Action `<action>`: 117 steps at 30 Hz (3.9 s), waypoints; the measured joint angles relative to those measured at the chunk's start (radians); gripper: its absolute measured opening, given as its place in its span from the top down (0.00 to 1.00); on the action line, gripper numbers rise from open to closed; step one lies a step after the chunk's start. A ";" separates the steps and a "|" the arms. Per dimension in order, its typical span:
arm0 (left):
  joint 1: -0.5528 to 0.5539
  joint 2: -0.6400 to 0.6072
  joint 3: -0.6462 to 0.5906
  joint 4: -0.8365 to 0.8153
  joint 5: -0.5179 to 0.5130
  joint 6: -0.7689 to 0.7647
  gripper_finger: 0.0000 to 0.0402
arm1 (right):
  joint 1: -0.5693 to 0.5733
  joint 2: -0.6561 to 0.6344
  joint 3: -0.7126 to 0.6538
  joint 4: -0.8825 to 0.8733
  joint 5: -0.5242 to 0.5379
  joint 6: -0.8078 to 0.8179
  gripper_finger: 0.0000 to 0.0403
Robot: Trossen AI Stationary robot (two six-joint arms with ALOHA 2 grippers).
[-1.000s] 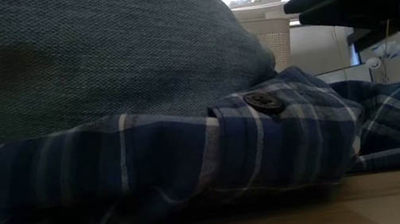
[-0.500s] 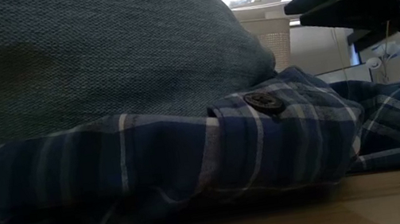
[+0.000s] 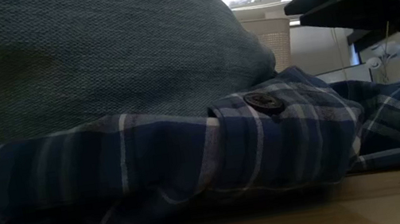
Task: Sort clothes
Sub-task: Put the black boxer shorts into the white laundry bin
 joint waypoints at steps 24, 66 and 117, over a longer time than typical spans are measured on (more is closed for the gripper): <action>-0.344 -0.003 0.117 -0.499 0.109 -0.191 0.51 | 0.000 0.000 0.000 -0.001 0.000 0.007 0.42; -0.425 0.020 -0.452 -0.033 0.483 -0.724 0.51 | 0.000 0.000 0.000 0.003 0.000 0.001 0.42; -0.334 0.047 -0.217 0.405 0.462 0.078 0.99 | 0.000 0.000 0.000 0.003 0.003 0.001 0.42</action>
